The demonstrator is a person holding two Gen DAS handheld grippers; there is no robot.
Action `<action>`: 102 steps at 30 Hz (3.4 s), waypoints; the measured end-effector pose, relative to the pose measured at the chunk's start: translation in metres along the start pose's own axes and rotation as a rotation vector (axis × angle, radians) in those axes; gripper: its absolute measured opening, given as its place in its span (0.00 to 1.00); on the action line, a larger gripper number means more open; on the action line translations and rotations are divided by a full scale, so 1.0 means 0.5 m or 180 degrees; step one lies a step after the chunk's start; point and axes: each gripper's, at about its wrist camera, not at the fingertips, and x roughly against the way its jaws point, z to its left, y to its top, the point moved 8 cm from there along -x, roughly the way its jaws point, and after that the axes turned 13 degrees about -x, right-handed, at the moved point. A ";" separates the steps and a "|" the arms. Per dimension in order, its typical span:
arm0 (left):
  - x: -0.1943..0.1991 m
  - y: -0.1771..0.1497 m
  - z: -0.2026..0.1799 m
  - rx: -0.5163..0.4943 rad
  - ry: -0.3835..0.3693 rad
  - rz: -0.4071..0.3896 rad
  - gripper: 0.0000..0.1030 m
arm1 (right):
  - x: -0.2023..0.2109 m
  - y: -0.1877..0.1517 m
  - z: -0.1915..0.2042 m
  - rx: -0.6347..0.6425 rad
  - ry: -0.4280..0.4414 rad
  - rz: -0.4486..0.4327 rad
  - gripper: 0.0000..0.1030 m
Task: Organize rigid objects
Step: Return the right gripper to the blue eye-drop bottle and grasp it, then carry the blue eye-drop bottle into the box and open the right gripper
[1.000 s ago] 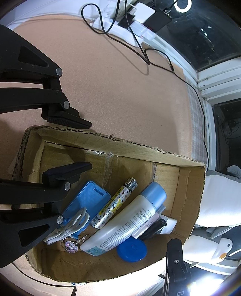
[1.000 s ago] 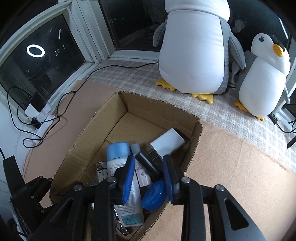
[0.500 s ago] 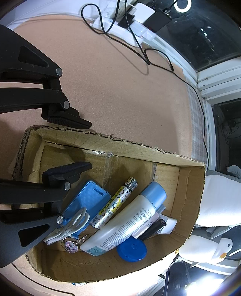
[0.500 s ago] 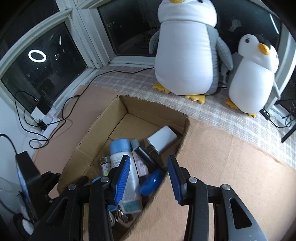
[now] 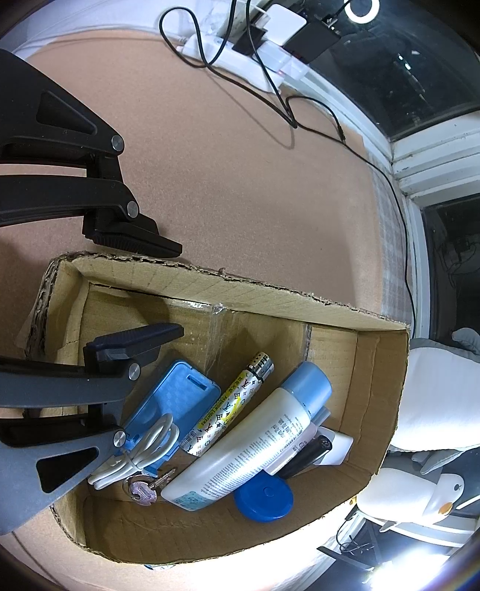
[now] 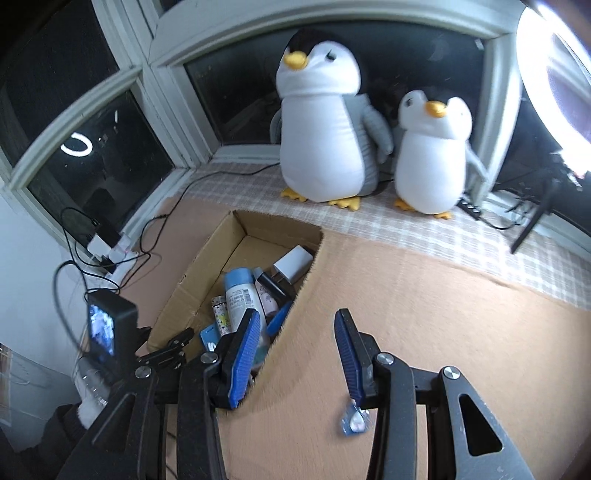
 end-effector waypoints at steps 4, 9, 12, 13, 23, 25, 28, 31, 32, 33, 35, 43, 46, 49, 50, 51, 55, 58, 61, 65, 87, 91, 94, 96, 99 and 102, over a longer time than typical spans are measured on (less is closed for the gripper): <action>0.002 -0.002 -0.004 -0.0023 0.0006 -0.0007 0.34 | 0.058 -0.017 -0.017 -0.0046 -0.0018 -0.0054 0.37; 0.002 -0.003 -0.007 -0.0044 0.0018 -0.0017 0.34 | 0.102 -0.055 -0.043 -0.0109 -0.0031 -0.0060 0.37; 0.003 -0.004 -0.009 -0.0045 0.0022 -0.0019 0.34 | 0.101 -0.091 -0.067 -0.0149 -0.0080 -0.0025 0.37; 0.003 -0.004 -0.009 -0.0047 0.0022 -0.0018 0.34 | 0.094 -0.105 -0.075 -0.0149 -0.0106 0.0000 0.37; 0.004 -0.003 -0.010 -0.0058 0.0034 -0.0018 0.34 | -0.016 -0.194 -0.145 -0.0120 -0.0339 0.0219 0.37; 0.004 -0.003 -0.010 -0.0054 0.0034 -0.0017 0.34 | -0.044 -0.203 -0.153 -0.0103 -0.0358 0.0303 0.37; 0.004 -0.003 -0.010 -0.0049 0.0035 -0.0016 0.34 | -0.088 -0.215 -0.166 -0.0069 -0.0416 0.0431 0.37; 0.005 -0.003 -0.011 -0.0036 0.0026 -0.0015 0.34 | -0.127 -0.230 -0.172 -0.0025 -0.0452 0.0552 0.37; 0.006 -0.003 -0.011 -0.0032 0.0025 -0.0015 0.34 | -0.138 -0.235 -0.174 -0.0011 -0.0463 0.0593 0.37; 0.006 -0.004 -0.010 -0.0031 0.0025 -0.0015 0.34 | -0.150 -0.241 -0.175 0.0008 -0.0479 0.0637 0.37; 0.006 -0.004 -0.010 -0.0031 0.0023 -0.0014 0.34 | -0.171 -0.249 -0.177 0.0036 -0.0522 0.0696 0.37; 0.006 -0.004 -0.009 -0.0033 0.0026 -0.0016 0.34 | -0.210 -0.254 -0.183 0.0093 -0.0617 0.0793 0.37; 0.006 -0.004 -0.009 -0.0037 0.0026 -0.0015 0.34 | -0.217 -0.252 -0.184 0.0121 -0.0645 0.0802 0.37; 0.006 -0.004 -0.010 -0.0034 0.0025 -0.0016 0.34 | -0.221 -0.249 -0.184 0.0155 -0.0672 0.0822 0.37; 0.006 -0.004 -0.009 -0.0034 0.0026 -0.0016 0.34 | -0.222 -0.248 -0.184 0.0164 -0.0675 0.0827 0.37; 0.006 -0.004 -0.009 -0.0034 0.0025 -0.0017 0.34 | -0.222 -0.248 -0.184 0.0173 -0.0680 0.0832 0.37; 0.005 -0.004 -0.010 -0.0035 0.0025 -0.0016 0.34 | -0.228 -0.245 -0.187 0.0203 -0.0713 0.0826 0.30; 0.005 -0.004 -0.009 -0.0037 0.0026 -0.0015 0.34 | -0.229 -0.243 -0.189 0.0181 -0.0699 0.0836 0.27; 0.005 -0.004 -0.010 -0.0033 0.0024 -0.0016 0.34 | -0.231 -0.241 -0.190 0.0188 -0.0700 0.0829 0.27; 0.005 -0.004 -0.009 -0.0035 0.0027 -0.0014 0.34 | -0.229 -0.242 -0.191 0.0167 -0.0688 0.0808 0.27; 0.005 -0.005 -0.009 -0.0036 0.0029 -0.0015 0.34 | -0.166 -0.089 -0.026 0.0354 -0.0211 0.0296 0.27; 0.005 -0.005 -0.008 -0.0035 0.0029 -0.0015 0.34 | -0.177 -0.065 0.019 0.0433 -0.0101 0.0265 0.27; 0.005 -0.005 -0.008 -0.0035 0.0028 -0.0014 0.34 | -0.193 -0.057 0.056 0.0498 -0.0030 0.0280 0.27; 0.005 -0.005 -0.008 -0.0034 0.0028 -0.0014 0.34 | -0.204 -0.057 0.076 0.0534 0.0006 0.0310 0.27; 0.004 -0.005 -0.008 -0.0034 0.0027 -0.0014 0.34 | -0.223 -0.060 0.101 0.0586 0.0046 0.0369 0.27; 0.004 -0.005 -0.009 -0.0032 0.0027 -0.0014 0.34 | -0.242 -0.068 0.115 0.0611 0.0064 0.0425 0.27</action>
